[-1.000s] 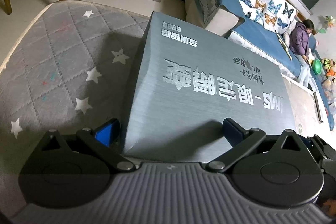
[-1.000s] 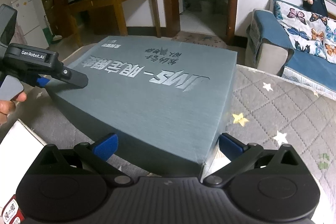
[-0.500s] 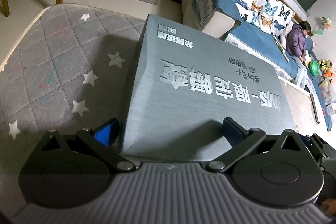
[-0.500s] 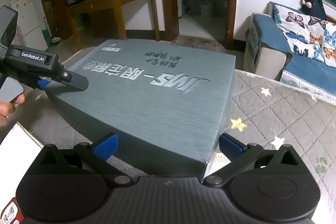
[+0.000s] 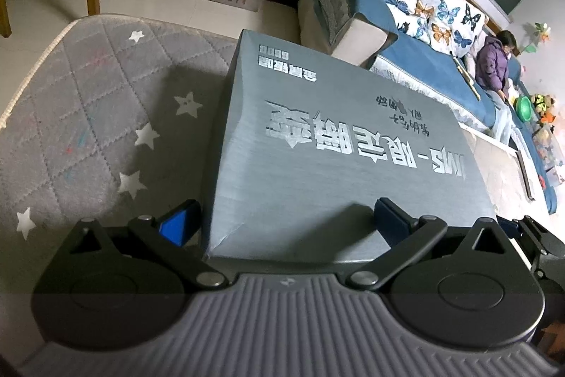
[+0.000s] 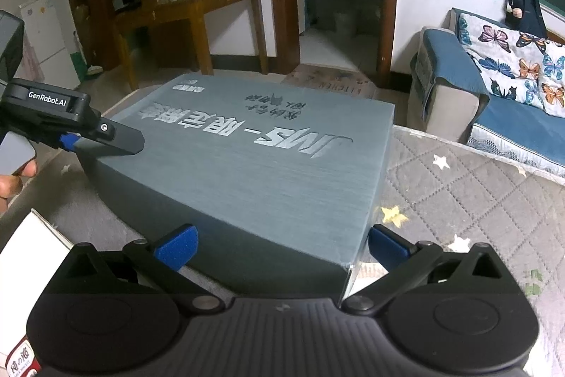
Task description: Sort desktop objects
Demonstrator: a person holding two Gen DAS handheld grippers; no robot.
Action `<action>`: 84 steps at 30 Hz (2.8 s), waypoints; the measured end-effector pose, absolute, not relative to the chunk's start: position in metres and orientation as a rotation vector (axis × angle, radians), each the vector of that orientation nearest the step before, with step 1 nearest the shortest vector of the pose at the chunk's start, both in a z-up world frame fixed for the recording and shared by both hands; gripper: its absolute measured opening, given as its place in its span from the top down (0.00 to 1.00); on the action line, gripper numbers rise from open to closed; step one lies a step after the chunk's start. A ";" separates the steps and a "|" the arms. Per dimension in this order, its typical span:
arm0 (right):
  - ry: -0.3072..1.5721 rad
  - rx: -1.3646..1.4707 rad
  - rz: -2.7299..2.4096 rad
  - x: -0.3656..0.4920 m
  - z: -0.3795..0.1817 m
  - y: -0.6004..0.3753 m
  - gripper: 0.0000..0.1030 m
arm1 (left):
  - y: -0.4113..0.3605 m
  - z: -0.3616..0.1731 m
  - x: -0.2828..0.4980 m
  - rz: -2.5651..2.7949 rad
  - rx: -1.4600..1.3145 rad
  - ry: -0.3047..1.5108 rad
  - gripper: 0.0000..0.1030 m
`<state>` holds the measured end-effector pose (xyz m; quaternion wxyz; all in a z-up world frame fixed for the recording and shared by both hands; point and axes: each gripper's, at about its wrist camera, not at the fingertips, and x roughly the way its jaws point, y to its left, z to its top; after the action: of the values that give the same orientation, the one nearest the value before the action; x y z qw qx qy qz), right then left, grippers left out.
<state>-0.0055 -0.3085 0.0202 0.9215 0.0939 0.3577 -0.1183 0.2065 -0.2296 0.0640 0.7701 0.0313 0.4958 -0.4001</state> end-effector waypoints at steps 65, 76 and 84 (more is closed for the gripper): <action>0.643 0.077 -0.240 -0.040 0.070 -0.280 0.00 | -0.112 0.059 0.357 -0.919 0.035 0.951 0.01; 0.616 0.044 -0.233 -0.085 0.087 -0.248 0.00 | -0.067 0.051 0.370 -0.914 0.028 0.925 0.01; 0.608 0.047 -0.224 -0.115 0.087 -0.230 0.00 | -0.041 0.035 0.370 -0.903 0.036 0.924 0.01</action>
<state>-0.1151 -0.2302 0.0872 0.9477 0.0231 0.2987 -0.1100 0.3698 -0.0414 0.0352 0.7984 0.0167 0.4305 -0.4207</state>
